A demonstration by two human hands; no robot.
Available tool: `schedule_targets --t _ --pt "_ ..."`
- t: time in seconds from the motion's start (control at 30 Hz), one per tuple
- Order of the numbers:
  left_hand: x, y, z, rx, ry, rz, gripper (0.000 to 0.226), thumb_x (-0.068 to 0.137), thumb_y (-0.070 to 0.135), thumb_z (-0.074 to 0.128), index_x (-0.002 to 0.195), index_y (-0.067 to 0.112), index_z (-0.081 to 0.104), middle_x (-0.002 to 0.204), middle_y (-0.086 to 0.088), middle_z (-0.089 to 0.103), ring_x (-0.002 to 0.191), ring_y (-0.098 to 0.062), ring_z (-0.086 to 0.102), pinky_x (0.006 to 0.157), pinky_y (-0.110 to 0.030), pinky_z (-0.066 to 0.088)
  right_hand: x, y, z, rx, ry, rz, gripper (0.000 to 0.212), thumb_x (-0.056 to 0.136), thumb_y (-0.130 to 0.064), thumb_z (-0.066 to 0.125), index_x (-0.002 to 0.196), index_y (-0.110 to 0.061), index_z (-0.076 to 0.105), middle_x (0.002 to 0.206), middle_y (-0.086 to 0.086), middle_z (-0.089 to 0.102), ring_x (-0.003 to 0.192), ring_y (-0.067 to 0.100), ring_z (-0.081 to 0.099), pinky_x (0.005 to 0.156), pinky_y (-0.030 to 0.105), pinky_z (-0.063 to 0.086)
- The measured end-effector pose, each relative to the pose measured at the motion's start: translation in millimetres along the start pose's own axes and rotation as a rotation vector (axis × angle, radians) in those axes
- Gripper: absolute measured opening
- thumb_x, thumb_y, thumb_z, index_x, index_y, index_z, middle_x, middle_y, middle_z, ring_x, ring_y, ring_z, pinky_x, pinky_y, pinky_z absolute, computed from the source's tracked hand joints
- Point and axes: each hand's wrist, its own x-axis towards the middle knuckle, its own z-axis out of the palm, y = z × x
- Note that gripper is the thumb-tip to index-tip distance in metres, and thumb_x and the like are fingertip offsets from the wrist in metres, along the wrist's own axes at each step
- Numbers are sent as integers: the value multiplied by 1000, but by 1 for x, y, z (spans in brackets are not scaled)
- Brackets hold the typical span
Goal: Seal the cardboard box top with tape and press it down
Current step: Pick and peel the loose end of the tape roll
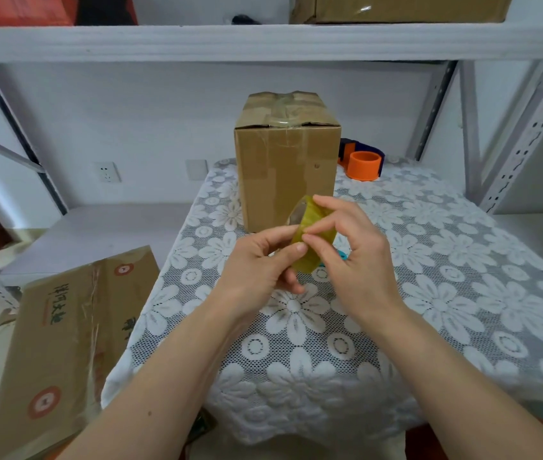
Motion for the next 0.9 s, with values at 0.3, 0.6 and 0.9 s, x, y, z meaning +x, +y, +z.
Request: schedule_targets --t 0.3,0.6,0.9 --pt "1 -1 -1 -90 -41 -36 27 87 4 61 113 8 68 77 -5 64 49 -5 51 52 -24 55 -2 8 2 63 42 -89 16 82 -8 70 97 -13 74 128 7 62 127 24 53 106 45 42" --pt "1 -1 -4 -187 -74 -69 26 87 4 60 112 6 68 76 -6 65 48 -5 51 51 -23 55 -2 10 4 11 32 -135 31 88 -21 63 119 -15 65 132 3 59 132 19 47 109 38 39" --pt "-2 1 -5 -262 -125 -99 33 82 6 62 115 2 65 85 -12 60 47 -4 49 50 -21 54 -3 10 5 52 81 -183 12 85 -18 65 95 -10 64 126 1 60 131 22 50 108 40 41"
